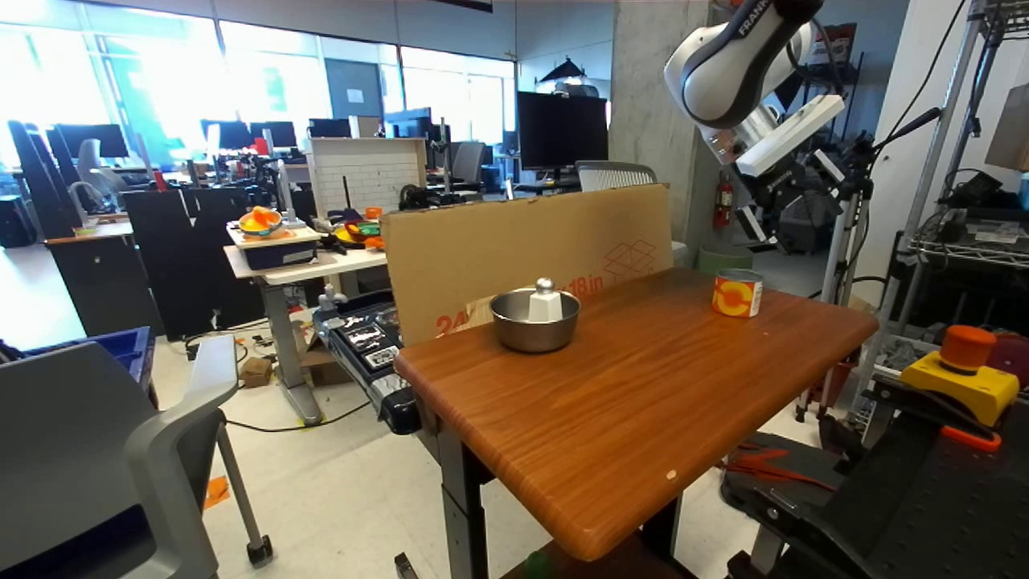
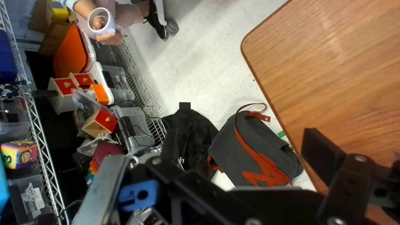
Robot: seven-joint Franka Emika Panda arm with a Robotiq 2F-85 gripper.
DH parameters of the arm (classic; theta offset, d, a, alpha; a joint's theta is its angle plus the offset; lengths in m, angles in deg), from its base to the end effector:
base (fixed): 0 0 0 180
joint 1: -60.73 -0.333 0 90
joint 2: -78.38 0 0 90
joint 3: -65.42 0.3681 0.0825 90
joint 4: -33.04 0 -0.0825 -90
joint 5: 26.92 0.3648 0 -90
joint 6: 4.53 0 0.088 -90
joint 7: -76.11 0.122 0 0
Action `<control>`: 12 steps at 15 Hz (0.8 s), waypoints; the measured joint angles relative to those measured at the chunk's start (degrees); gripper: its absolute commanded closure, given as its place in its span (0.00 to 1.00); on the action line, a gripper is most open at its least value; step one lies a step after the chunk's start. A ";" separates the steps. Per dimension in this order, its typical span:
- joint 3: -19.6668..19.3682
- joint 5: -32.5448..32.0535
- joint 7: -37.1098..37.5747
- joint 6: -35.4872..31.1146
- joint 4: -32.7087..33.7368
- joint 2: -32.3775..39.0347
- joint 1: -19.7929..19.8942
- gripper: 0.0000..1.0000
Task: Move the can to the left
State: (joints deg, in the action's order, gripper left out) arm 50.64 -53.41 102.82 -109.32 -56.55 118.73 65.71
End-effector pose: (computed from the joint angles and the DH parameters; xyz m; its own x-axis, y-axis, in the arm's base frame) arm 0.6271 -0.2403 0.2681 0.7943 -0.5814 -0.1762 -0.3583 -0.6826 0.6369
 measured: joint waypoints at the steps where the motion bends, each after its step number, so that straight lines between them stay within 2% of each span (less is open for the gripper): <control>1: 0.00 0.01 0.00 0.33 0.55 0.88 -0.28 0.00; 7: 0.59 1.17 -0.04 2.32 3.21 5.88 -1.29 0.00; 12: 4.15 7.03 -0.50 6.42 5.41 6.75 -4.18 0.00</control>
State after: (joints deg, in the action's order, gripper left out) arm 54.79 -46.37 102.32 -102.90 -51.15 125.48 61.53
